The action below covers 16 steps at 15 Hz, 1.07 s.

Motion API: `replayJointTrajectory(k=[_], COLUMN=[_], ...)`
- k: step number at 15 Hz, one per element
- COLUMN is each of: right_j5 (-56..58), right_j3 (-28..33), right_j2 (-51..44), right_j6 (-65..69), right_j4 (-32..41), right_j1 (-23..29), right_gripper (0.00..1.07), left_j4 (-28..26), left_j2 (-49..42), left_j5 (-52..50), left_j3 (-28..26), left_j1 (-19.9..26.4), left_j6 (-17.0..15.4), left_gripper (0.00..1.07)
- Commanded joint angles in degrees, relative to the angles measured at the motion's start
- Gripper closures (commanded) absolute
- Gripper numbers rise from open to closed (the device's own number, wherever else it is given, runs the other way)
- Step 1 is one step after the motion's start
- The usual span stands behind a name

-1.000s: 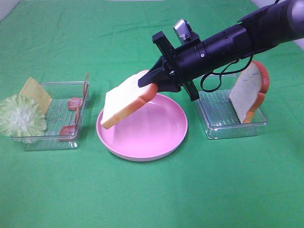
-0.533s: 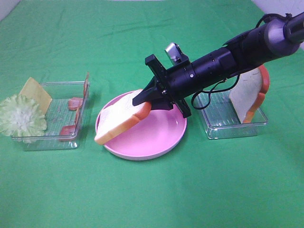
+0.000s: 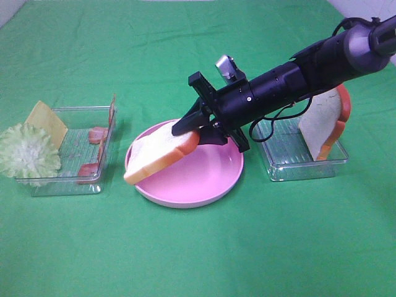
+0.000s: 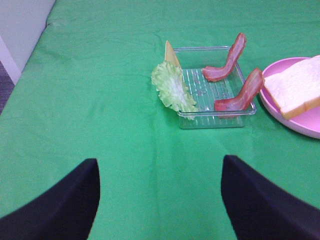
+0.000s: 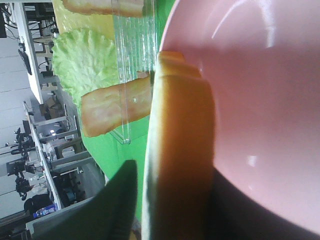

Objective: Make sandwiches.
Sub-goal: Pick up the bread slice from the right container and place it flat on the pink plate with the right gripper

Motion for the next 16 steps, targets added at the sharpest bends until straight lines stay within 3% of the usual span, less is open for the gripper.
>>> replayJointTrajectory(k=[1,2,7,10,16], right_j5=[-0.17,-0.34,-0.52,-1.38,-1.38], right_j3=[0.17,0.17,0.0,-0.17,-0.17], right_j2=[-0.92,-1.55,-4.76,-9.22,-18.05], right_j6=[-0.74,-0.74,4.81,9.51,11.34], right_j4=[-0.74,-2.01,-11.57,-22.06,-28.07], right_j1=[0.06,0.06,0.06,0.06,0.06], right_gripper=[0.44,0.39,0.37,0.36,0.36], left_j4=[-0.17,-0.17,-0.17,-0.17,-0.17], left_j2=[-0.97,-0.97,-0.97,-0.97,-0.97], left_j5=[0.11,0.11,0.11,0.11,0.11], left_j3=[0.11,0.11,0.11,0.11,0.11], left_j1=[0.11,0.11,0.11,0.11,0.11], left_j6=[0.0,0.0,0.0,0.0,0.0], left_gripper=[0.4,0.4,0.4,0.4,0.4])
